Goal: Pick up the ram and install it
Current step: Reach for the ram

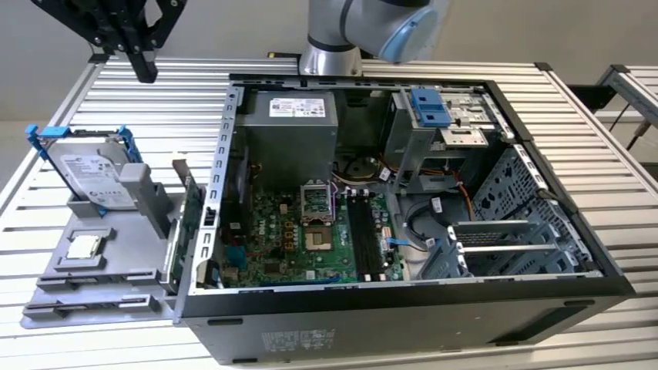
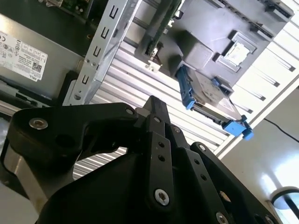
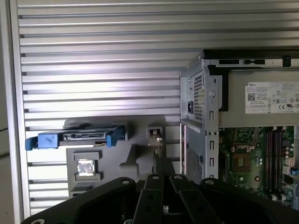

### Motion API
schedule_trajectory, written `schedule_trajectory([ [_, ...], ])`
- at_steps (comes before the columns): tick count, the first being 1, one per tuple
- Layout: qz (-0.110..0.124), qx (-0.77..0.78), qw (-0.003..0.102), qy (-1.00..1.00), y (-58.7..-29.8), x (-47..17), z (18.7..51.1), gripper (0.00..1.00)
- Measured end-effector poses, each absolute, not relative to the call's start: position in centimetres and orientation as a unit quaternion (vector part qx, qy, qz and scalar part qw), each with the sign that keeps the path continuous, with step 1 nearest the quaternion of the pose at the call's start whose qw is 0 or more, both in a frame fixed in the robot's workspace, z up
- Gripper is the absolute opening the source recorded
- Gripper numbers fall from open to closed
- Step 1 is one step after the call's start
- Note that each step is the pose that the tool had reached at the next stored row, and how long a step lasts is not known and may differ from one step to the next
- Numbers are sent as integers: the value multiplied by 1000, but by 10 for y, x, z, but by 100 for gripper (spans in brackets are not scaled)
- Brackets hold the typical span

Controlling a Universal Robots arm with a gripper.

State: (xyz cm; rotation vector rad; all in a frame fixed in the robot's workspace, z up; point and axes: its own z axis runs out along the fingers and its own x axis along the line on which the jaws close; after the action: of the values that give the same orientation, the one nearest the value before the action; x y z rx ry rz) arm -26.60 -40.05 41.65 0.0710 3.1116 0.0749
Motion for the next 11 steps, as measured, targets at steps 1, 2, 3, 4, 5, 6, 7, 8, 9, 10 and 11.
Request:
schedule_trajectory([
  [1, 24, 22, 14, 999, -401, -269, 417, 0],
  [2, 24, 22, 14, 999, -400, -272, 416, 0],
  [3, 24, 22, 14, 999, -401, -276, 416, 0],
  [4, 24, 21, 14, 999, -401, -279, 416, 0],
  [5, 24, 21, 14, 999, -401, -282, 416, 0],
  [6, 24, 21, 14, 999, -401, -286, 416, 0],
  [7, 24, 20, 14, 999, -401, -289, 416, 0],
  [8, 24, 20, 14, 999, -401, -292, 416, 0],
  [9, 24, 19, 14, 999, -400, -296, 416, 0],
  [10, 24, 19, 14, 999, -401, -299, 416, 0],
  [11, 24, 19, 14, 999, -401, -302, 416, 0],
])
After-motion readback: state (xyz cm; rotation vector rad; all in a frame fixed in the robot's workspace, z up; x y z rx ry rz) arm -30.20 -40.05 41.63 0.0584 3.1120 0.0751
